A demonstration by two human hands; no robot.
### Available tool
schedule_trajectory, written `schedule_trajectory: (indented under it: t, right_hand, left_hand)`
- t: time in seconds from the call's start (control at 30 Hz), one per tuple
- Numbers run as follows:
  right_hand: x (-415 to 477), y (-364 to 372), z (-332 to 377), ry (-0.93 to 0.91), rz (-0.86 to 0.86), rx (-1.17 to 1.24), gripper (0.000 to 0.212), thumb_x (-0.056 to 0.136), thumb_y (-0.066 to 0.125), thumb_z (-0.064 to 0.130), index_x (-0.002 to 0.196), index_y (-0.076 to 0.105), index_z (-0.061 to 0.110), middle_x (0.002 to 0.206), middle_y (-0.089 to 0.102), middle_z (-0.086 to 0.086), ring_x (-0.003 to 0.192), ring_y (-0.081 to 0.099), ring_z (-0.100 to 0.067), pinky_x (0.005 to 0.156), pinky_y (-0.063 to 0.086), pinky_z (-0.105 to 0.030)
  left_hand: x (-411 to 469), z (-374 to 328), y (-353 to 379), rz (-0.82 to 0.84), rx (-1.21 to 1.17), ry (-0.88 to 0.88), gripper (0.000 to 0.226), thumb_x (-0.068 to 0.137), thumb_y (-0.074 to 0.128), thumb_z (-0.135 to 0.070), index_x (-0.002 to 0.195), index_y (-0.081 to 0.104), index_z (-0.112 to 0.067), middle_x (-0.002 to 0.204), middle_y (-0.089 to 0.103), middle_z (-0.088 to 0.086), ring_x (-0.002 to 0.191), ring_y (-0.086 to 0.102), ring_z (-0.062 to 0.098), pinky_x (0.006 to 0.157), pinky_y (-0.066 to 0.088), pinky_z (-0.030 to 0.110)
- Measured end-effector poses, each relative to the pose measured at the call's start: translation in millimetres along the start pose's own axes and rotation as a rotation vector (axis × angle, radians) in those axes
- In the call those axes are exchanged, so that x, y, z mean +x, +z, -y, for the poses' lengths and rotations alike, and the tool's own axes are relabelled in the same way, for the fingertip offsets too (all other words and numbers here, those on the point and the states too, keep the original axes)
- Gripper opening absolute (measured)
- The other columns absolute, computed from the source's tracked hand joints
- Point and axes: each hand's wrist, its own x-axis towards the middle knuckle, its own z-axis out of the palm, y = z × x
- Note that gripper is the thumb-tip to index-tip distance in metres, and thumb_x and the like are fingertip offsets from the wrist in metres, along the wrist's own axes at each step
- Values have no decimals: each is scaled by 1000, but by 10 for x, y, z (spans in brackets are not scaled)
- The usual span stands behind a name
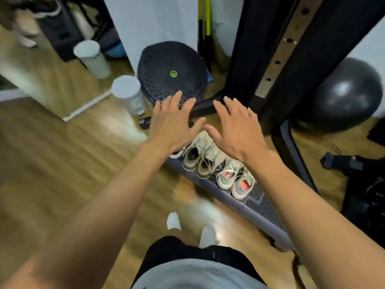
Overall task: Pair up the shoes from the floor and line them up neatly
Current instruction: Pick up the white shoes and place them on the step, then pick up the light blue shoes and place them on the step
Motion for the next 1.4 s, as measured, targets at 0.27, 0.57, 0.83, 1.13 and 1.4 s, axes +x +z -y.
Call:
schedule_trajectory:
  t: [0.27, 0.57, 0.83, 1.13, 1.4]
  right_hand:
    - [20, -542, 1493, -378, -97, -26, 69, 92, 30, 63, 148, 27, 22, 156, 26, -7, 146, 19, -27, 114, 22, -50]
    - [-525, -390, 3739, -700, -57, 10, 69, 91, 24, 67, 145, 33, 25, 154, 31, -8, 144, 23, -26, 113, 24, -50]
    - [-1078, -153, 5619, -927, 52, 65, 66, 92, 30, 63, 147, 28, 26, 157, 23, -4, 147, 15, -23, 117, 17, -49]
    - [-940, 460, 7362, -1119, 138, 76, 61, 92, 37, 57, 146, 29, 30, 157, 23, -2, 146, 16, -22, 116, 17, -48]
    - [-124, 813, 8723, -1140, 215, 51, 61, 92, 42, 52, 146, 28, 29, 158, 21, -3, 147, 12, -21, 117, 15, -49]
  left_hand:
    - [-1108, 998, -1023, -146, 21, -364, 64, 89, 33, -63, 146, 33, -33, 156, 23, 7, 143, 23, 27, 117, 13, 47]
    - [-3072, 2410, -1582, -193, 42, -724, 62, 91, 37, -60, 147, 29, -34, 159, 18, 6, 145, 17, 27, 119, 10, 48]
    - [-4555, 3479, -1772, -262, 63, -983, 60, 91, 37, -60, 145, 34, -34, 157, 23, 5, 143, 23, 26, 117, 16, 47]
    - [-5192, 4830, -1766, -228, 38, -1199, 68, 84, 28, -60, 144, 38, -30, 155, 27, 8, 139, 29, 30, 114, 22, 48]
    - [-5109, 6473, -1707, -223, -10, -1265, 68, 82, 29, -63, 140, 41, -30, 148, 37, 4, 133, 38, 32, 108, 31, 54]
